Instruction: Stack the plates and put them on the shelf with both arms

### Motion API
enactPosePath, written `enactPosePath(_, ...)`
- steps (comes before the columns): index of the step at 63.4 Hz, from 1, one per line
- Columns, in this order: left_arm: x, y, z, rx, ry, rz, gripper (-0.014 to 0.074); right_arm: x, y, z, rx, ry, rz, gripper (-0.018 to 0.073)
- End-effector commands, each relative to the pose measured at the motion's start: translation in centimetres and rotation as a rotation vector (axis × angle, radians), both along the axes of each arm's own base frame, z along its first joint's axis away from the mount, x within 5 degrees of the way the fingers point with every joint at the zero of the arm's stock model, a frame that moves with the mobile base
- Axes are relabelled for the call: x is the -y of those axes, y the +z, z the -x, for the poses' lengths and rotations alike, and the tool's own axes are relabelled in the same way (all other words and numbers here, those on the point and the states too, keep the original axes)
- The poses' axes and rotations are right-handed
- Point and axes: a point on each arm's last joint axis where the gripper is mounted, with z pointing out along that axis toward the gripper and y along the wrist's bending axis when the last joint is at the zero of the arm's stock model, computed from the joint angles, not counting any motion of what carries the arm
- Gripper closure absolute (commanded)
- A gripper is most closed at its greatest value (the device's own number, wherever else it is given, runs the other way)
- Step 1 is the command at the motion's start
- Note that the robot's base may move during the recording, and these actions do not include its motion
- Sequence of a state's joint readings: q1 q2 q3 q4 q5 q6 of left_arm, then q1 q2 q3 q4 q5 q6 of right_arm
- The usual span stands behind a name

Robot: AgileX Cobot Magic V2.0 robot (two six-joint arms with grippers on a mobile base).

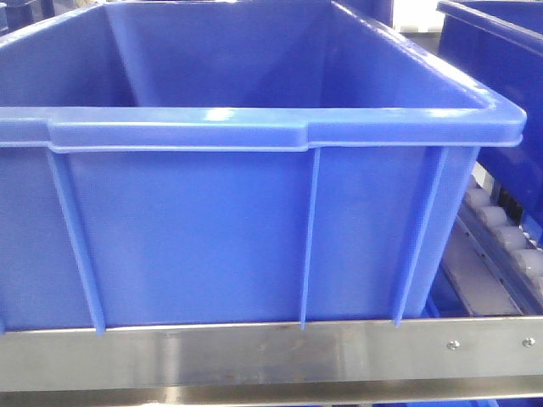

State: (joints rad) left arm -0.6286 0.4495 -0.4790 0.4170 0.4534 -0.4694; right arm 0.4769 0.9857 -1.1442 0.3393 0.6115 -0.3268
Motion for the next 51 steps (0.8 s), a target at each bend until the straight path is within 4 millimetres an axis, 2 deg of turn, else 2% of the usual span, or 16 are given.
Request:
enactPosePath(1, 0.3, 1.6, 0.0, 0.082, -0.033, 0.048, 0.0512, 1.6, 0.8, 2.2, 0.147, -0.045, -0.103, 0.0503)
enactPosePath(13, 0.3, 1.6, 0.0, 0.082, -0.033, 0.048, 0.0512, 3.8, -3.4, 6.2, 0.165, -0.061, -0.117, 0.0503)
enactPosePath(27, 0.3, 1.6, 0.0, 0.082, -0.033, 0.048, 0.0512, 5.7, -6.8, 9.5, 0.243, -0.092, -0.174, 0.0503)
enactPosePath(40, 0.3, 1.6, 0.0, 0.082, -0.033, 0.048, 0.0512, 7.1, -9.3, 11.4, 0.336, -0.129, -0.248, 0.0503)
enactPosePath(51, 0.3, 1.6, 0.0, 0.082, -0.033, 0.048, 0.0512, 7.4, -10.5, 11.6, 0.366, -0.150, -0.275, 0.0503)
